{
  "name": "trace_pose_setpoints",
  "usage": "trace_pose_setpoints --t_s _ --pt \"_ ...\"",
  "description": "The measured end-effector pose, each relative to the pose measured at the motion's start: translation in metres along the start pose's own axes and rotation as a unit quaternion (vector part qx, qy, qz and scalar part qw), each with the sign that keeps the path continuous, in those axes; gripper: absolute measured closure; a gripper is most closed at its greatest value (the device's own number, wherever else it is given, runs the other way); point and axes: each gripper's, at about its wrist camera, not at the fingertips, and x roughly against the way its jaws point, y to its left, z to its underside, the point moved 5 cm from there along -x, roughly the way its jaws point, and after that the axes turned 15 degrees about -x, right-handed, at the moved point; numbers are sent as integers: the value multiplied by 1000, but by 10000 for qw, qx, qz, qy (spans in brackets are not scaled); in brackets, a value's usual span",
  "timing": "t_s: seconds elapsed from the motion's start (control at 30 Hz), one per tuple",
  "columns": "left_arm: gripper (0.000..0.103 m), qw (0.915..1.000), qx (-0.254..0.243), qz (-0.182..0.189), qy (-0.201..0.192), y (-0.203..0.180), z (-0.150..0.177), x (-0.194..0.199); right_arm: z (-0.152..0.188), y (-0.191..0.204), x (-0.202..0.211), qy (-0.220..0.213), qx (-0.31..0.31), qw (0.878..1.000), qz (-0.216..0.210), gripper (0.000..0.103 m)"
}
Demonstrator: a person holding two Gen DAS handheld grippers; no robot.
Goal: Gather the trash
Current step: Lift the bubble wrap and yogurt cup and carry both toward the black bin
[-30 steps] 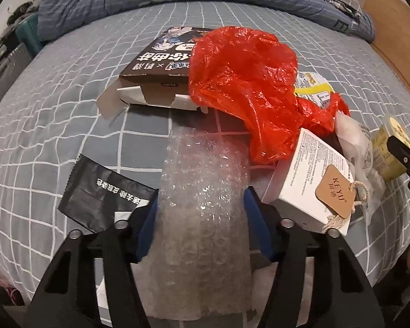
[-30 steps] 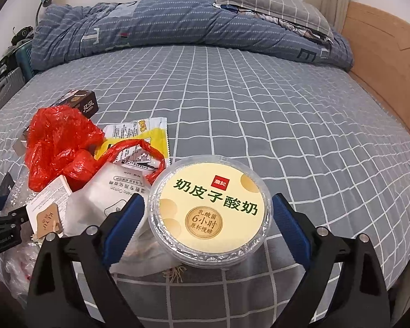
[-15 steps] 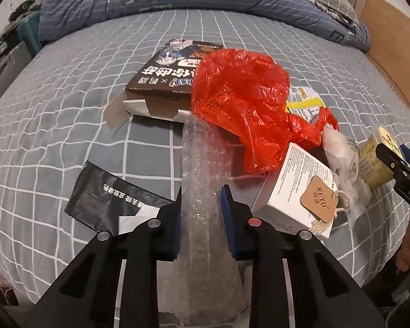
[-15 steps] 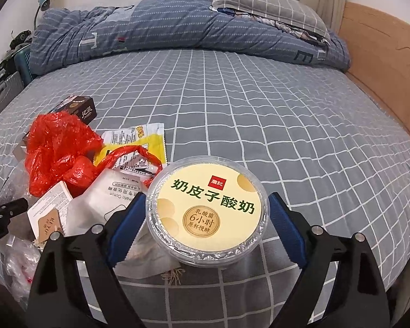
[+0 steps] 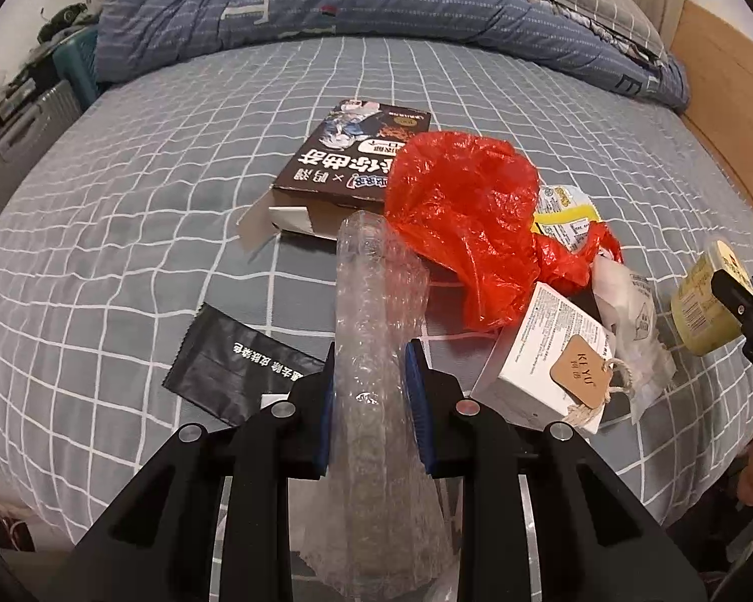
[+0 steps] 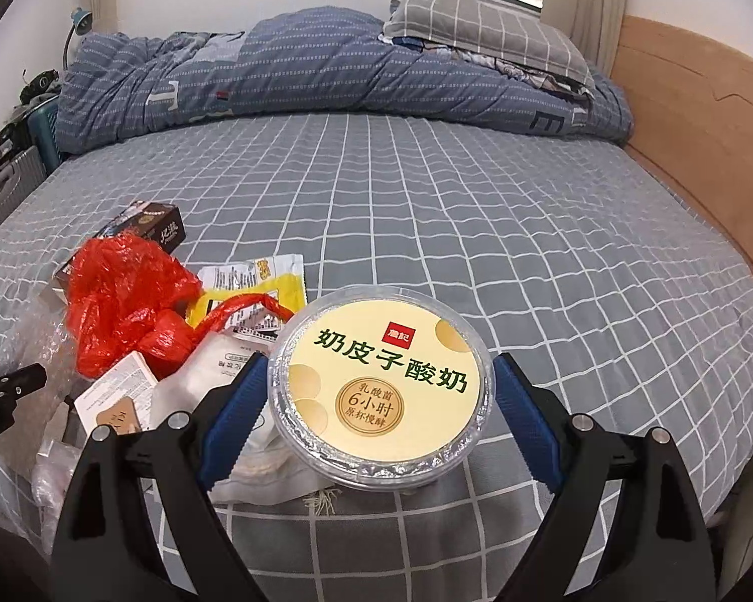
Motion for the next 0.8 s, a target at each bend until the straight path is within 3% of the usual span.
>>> trace_pose_setpoints --t_s 0.8 --pt "78 9993 -13 -63 -371 -14 24 67 18 0 54 -285 151 9993 -164 18"
